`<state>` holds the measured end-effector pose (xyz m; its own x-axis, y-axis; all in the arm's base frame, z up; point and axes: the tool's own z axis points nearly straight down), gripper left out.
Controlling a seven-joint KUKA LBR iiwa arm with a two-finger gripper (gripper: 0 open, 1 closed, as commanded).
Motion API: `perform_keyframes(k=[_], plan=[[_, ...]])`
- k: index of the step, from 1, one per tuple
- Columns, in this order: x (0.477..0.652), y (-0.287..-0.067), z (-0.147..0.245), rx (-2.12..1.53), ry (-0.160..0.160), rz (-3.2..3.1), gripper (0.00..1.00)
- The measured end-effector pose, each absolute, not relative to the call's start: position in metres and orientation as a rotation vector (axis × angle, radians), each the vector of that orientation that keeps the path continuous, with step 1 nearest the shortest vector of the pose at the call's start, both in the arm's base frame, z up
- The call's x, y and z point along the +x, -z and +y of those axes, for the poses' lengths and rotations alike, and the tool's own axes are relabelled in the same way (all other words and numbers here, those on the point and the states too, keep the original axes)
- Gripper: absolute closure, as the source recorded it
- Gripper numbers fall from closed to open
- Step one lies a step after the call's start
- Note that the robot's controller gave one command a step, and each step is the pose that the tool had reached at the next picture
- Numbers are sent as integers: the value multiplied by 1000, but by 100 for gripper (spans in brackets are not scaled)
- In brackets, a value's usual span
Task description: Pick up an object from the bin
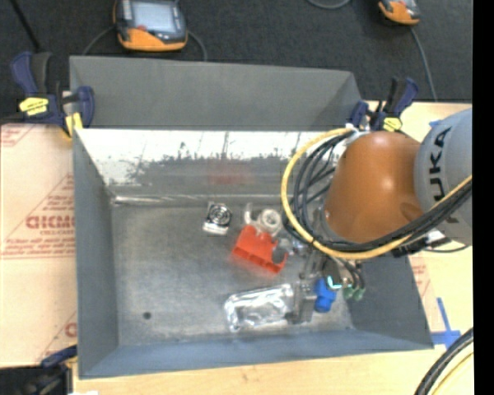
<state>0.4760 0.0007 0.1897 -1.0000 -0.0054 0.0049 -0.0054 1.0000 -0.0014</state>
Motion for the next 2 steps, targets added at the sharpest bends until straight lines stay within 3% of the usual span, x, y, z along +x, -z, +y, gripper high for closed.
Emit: perform_keyframes(k=[1,2], plan=[[473,-130,2,107,-2,-3136,0],[480,-130,10,180,-2,-3143,0]])
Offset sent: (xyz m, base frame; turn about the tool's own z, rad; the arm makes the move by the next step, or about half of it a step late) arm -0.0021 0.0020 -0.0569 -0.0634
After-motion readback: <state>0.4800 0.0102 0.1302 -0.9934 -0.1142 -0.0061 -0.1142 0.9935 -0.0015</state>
